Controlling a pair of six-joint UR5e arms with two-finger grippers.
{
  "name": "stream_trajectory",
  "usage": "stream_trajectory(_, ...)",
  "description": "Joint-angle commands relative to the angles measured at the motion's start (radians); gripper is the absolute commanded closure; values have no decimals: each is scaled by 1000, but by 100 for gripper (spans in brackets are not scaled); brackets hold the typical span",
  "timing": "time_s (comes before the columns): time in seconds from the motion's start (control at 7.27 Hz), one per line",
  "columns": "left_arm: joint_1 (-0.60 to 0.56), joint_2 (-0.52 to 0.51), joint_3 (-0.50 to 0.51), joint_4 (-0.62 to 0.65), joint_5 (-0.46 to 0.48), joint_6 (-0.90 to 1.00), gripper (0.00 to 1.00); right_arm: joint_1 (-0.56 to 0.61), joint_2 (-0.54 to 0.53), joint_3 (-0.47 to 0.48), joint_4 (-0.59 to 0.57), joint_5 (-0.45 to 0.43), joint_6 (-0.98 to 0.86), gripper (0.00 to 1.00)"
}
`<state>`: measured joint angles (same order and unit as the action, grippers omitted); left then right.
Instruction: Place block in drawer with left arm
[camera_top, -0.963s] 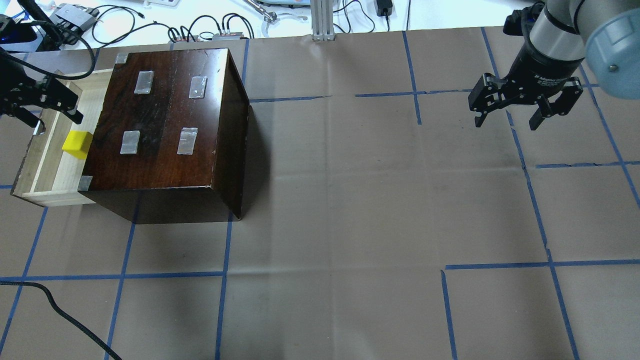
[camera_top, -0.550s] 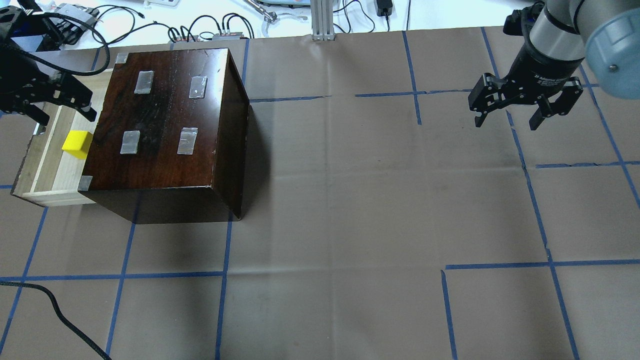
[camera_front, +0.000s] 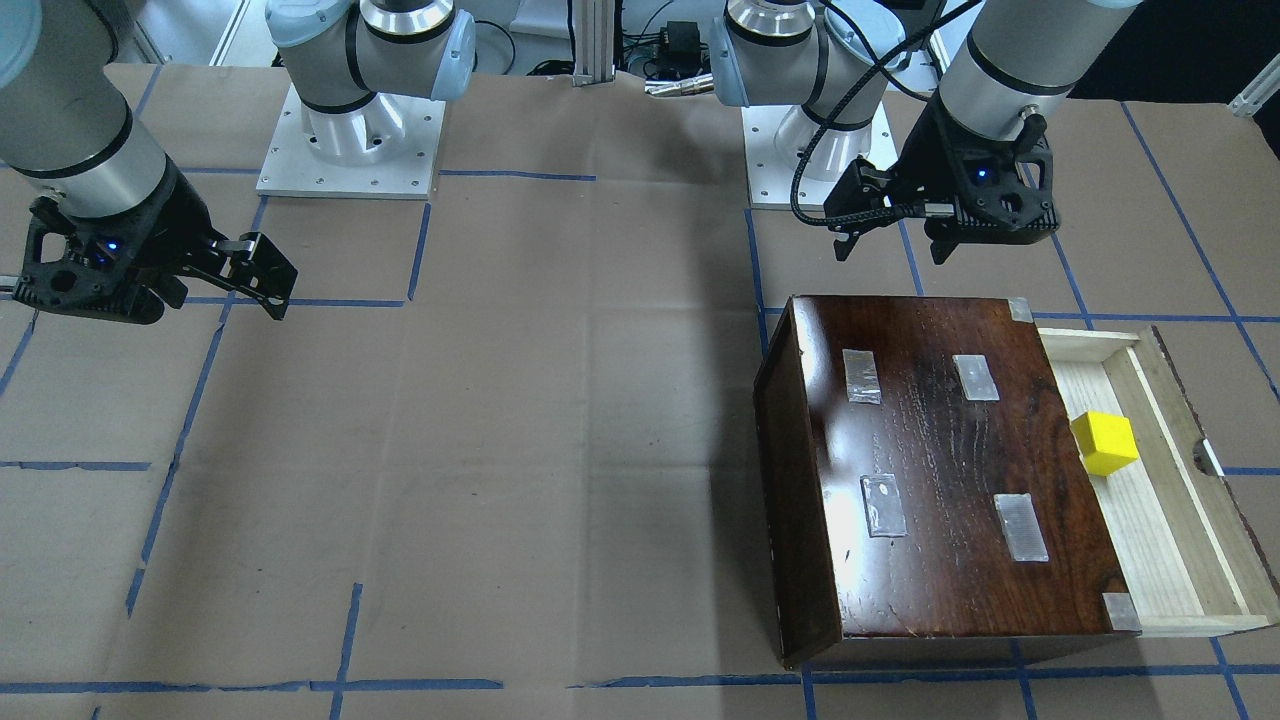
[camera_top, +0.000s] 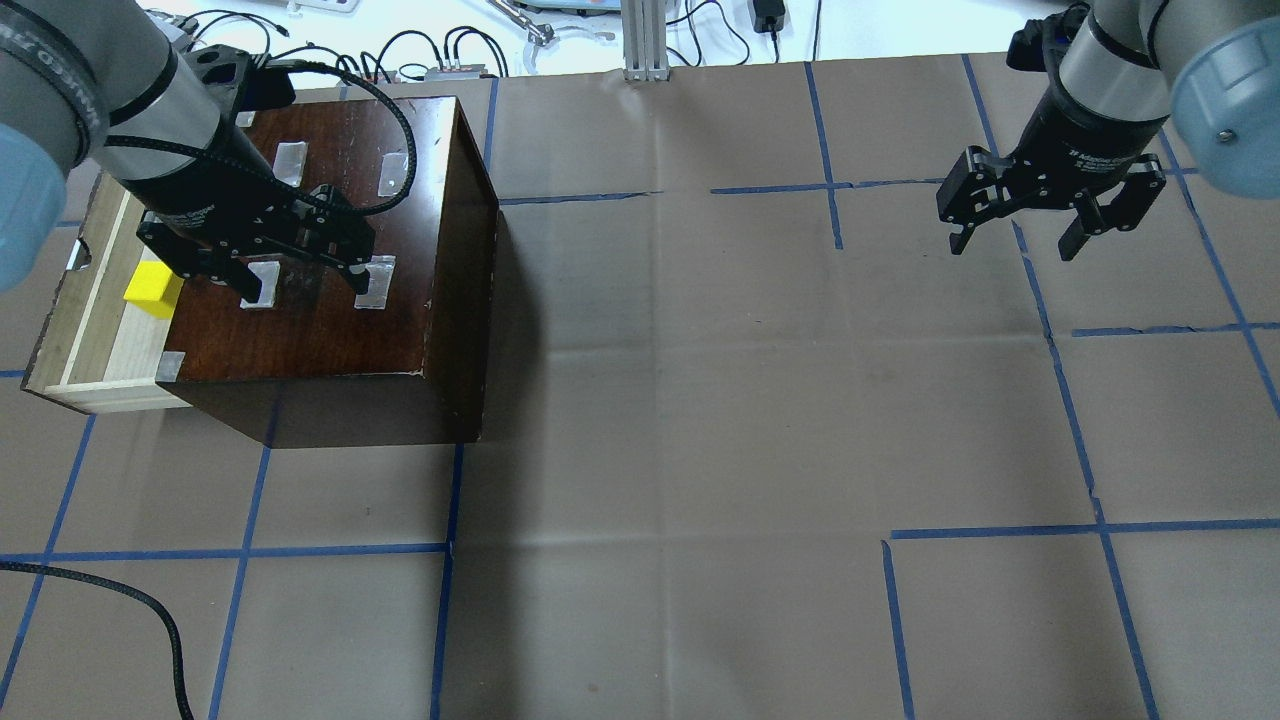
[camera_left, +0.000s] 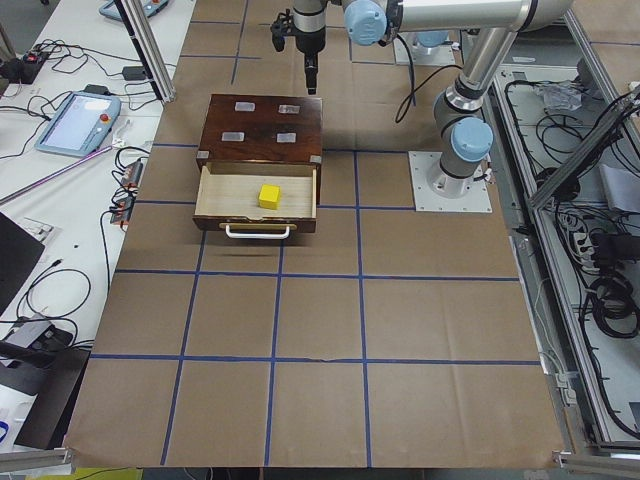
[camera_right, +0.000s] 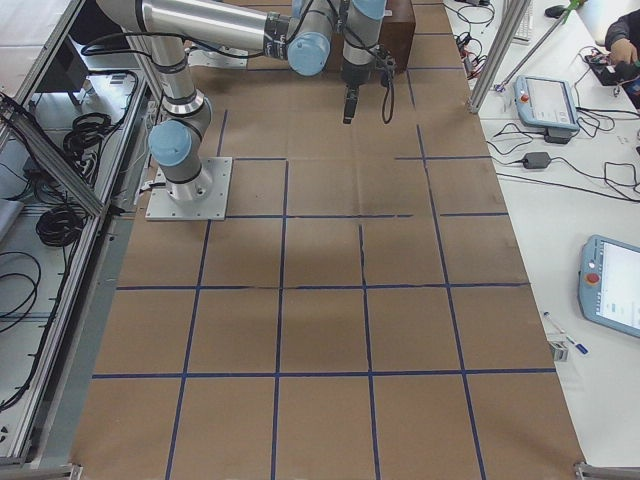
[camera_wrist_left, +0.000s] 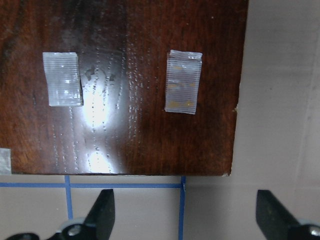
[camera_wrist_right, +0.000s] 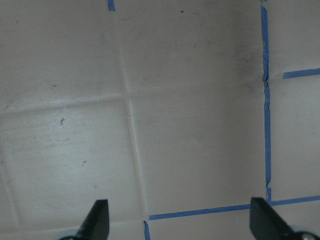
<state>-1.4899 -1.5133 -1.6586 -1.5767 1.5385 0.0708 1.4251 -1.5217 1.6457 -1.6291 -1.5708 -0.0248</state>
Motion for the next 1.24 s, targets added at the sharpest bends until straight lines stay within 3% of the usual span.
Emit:
stream_trajectory(0.0, -32, -2, -3, 3, 5, -5, 1, 0, 0, -1, 0, 0, -1, 0)
stream_trajectory(1.1, -41, 10, -7, 23, 31, -20, 1, 0, 0, 0, 0, 0, -1, 0)
